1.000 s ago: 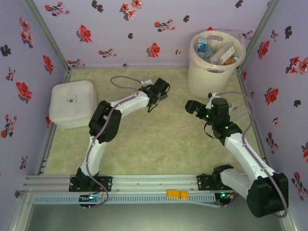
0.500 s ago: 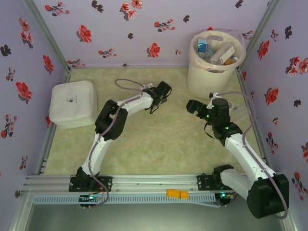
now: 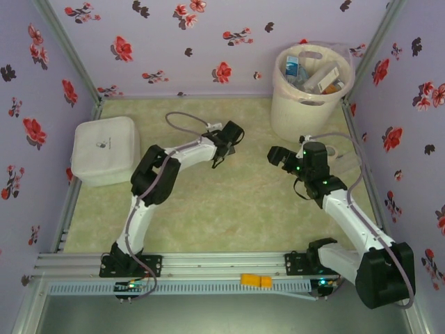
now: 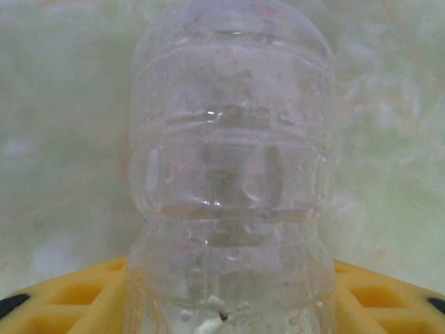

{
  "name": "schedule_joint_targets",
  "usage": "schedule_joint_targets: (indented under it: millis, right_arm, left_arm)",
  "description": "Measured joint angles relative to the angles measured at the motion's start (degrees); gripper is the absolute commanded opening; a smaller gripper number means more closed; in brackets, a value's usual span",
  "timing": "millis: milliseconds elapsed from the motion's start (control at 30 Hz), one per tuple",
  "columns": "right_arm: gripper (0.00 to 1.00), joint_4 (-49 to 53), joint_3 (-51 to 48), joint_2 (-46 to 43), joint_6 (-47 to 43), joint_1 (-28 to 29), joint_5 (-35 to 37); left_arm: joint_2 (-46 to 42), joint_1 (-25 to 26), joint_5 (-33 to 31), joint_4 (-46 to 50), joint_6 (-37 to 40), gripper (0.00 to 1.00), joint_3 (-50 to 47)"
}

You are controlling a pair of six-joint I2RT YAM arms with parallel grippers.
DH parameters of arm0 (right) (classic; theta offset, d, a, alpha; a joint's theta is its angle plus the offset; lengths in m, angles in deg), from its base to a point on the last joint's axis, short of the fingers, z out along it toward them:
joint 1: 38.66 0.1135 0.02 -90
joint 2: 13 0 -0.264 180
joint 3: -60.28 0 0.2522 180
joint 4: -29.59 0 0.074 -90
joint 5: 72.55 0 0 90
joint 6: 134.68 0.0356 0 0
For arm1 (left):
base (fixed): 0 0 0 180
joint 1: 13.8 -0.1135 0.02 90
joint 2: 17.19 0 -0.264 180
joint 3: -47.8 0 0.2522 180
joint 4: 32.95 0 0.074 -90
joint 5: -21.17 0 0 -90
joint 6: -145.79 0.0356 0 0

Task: Put the plastic bottles in the bin

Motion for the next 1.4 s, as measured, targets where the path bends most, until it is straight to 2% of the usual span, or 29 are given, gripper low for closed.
schedule_joint_targets:
  millis: [200,367,633,867,1000,1200,1400]
  right_arm:
    - [1.0,1.03,0.02,-1.31,-0.26,-0.22,-1.36]
    - [1.0,2.25,1.46,-2.69,-0.46,-1.11,-3.41]
    - [1.0,0.79,8.48,-2.73,0.9,-1.68,-10.54]
    - [1.0,-11.43,9.79,0.24,9.33,-1.05,-19.96]
    - [1.0,-17.29,11.47,5.16,12.52,2.99,-23.37]
    - [0.99,-20.81,12.81,10.36,12.79,10.27,-24.41]
    - [0.95,-21.16,12.9,14.95,12.81,12.31,-24.35]
  left_arm:
    - [-8.17,-0.11,3.06,-6.36,9.01,0.46,-10.91]
    - [-16.33,-0.11,6.12,-12.31,16.46,0.44,-15.98]
    - [-32.72,-0.11,13.33,-21.35,25.68,0.43,-24.22]
    - [-41.51,0.28,21.33,-28.46,27.52,0.44,-33.77]
    - [-44.13,2.03,23.69,-31.41,27.5,0.43,-39.21]
    - [-47.6,4.31,25.22,-34.64,27.5,0.43,-43.74]
    - [-49.72,5.42,25.77,-38.21,27.5,0.43,-44.61]
